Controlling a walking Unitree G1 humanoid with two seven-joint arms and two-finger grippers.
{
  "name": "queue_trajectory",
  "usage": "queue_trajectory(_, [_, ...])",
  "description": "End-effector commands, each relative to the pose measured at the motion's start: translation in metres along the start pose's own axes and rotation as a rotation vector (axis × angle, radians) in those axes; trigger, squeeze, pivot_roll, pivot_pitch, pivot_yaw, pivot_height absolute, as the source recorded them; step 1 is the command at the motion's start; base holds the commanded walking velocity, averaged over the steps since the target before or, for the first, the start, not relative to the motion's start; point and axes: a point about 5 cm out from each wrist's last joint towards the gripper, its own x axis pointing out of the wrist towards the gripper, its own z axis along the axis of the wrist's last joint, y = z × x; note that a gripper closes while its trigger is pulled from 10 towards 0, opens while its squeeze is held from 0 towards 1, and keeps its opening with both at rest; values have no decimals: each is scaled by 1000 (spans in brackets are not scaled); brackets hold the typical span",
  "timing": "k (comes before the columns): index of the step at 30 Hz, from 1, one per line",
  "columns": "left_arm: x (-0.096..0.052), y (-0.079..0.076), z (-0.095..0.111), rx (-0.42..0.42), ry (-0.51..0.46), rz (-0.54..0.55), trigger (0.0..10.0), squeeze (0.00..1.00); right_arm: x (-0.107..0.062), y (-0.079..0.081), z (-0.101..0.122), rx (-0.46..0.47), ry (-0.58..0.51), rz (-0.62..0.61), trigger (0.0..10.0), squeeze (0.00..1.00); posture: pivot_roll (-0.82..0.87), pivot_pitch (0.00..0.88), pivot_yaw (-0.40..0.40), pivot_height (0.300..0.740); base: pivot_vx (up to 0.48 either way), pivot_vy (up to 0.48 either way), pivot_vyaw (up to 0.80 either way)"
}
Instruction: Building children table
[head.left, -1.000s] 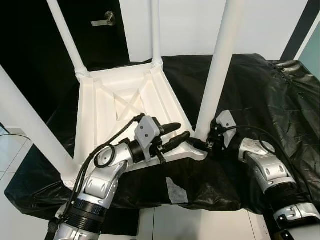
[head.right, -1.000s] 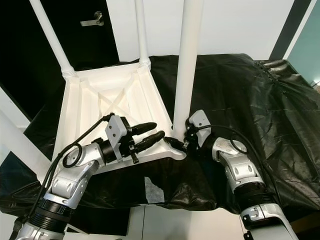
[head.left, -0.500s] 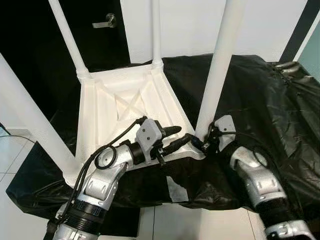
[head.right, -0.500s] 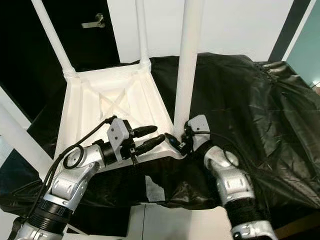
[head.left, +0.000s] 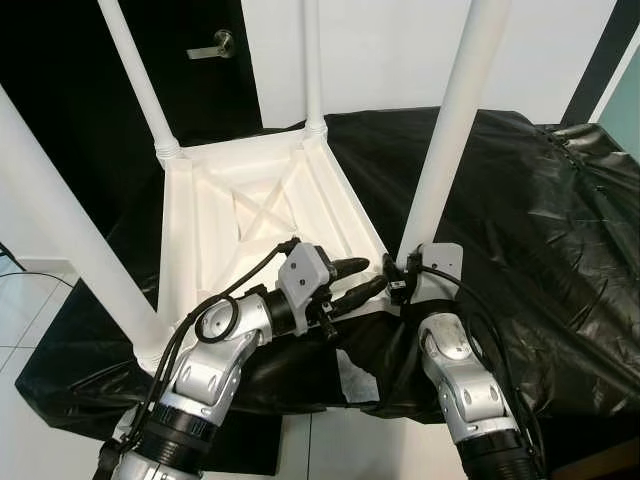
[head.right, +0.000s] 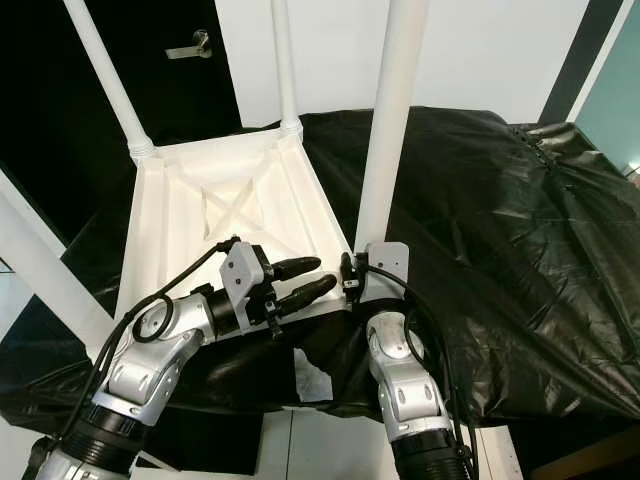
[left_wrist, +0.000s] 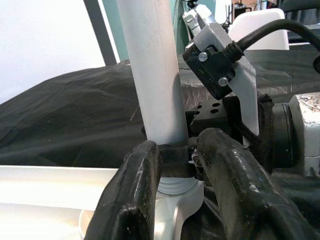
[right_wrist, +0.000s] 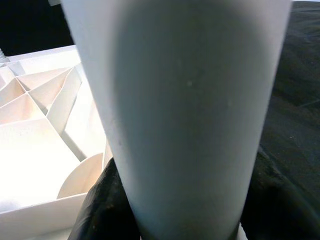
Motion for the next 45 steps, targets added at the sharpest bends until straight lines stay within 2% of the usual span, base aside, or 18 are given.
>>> queue_trajectory(1, [-1, -2, -1, 3, 13, -33, 10000, 0, -4, 1, -14, 19, 75, -17, 10000, 0, -55, 0, 30, 740, 0, 0, 0])
queue_trajectory(7, [-3, -1, -1, 2, 14, -18, 10000, 0, -5, -2, -10, 13, 75, -51, 10000, 0, -52, 0, 25, 740, 0, 0, 0])
queue_trajectory(8, [-4, -1, -2, 2, 15, -16, 10000, 0, -5, -3, -9, 9, 71, -48, 10000, 1000, -51, 0, 24, 740, 0, 0, 0])
queue_trajectory(16, [-6, -1, -3, -1, 21, -7, 10000, 0, -9, -13, -7, 5, 40, 27, 10000, 1000, -52, 0, 23, 740, 0, 0, 0])
queue_trajectory(22, [-4, 0, -2, 0, 18, -1, 10000, 0, -10, -21, -2, 1, 3, 169, 10000, 1000, -57, 0, 30, 740, 0, 0, 0])
queue_trajectory(23, [-3, 0, -2, 0, 16, -2, 10000, 0, -12, -22, -1, -14, -3, 235, 10000, 75, -59, 0, 31, 740, 0, 0, 0])
queue_trajectory(24, [-3, 0, -2, -1, 16, -2, 10000, 0, -12, -24, -1, -24, -4, 286, 10000, 75, -61, 0, 34, 740, 0, 0, 0])
queue_trajectory(25, [-3, 1, -2, 0, 16, -1, 10000, 0, -12, -27, -1, -27, 1, 342, 10000, 0, -63, 0, 37, 740, 0, 0, 0])
queue_trajectory(26, [-3, 1, -2, 0, 16, -1, 10000, 0, -12, -27, -1, -27, 1, 342, 10000, 0, -63, 0, 37, 740, 0, 0, 0])
queue_trajectory(30, [-4, 4, -2, 5, 19, -2, 10000, 0, -7, -35, 4, -62, 2, 521, 10000, 0, -67, 0, 48, 740, 0, 0, 0])
queue_trajectory(33, [-3, 4, -2, 6, 19, -3, 10000, 0, -6, -36, 5, -68, 1, 556, 10000, 0, -67, 0, 48, 740, 0, 0, 0])
queue_trajectory(37, [-1, 6, 0, 12, 15, -12, 10000, 0, 9, -35, 12, -165, 5, 705, 10000, 0, -64, 0, 53, 740, 0, 0, 0])
queue_trajectory(43, [-1, 8, 2, 20, 14, -9, 10000, 0, 20, -31, 11, -222, 45, 797, 10000, 0, -48, 0, 45, 740, 0, 0, 0])
queue_trajectory(44, [-2, 8, 2, 23, 14, -5, 10000, 0, 19, -31, 9, -231, 59, 823, 2667, 0, -38, 0, 38, 740, 0, 0, 0])
queue_trajectory(45, [-3, 9, 2, 25, 14, 0, 10000, 0, 18, -31, 7, -234, 69, 843, 0, 0, -37, 0, 37, 740, 0, 0, 0])
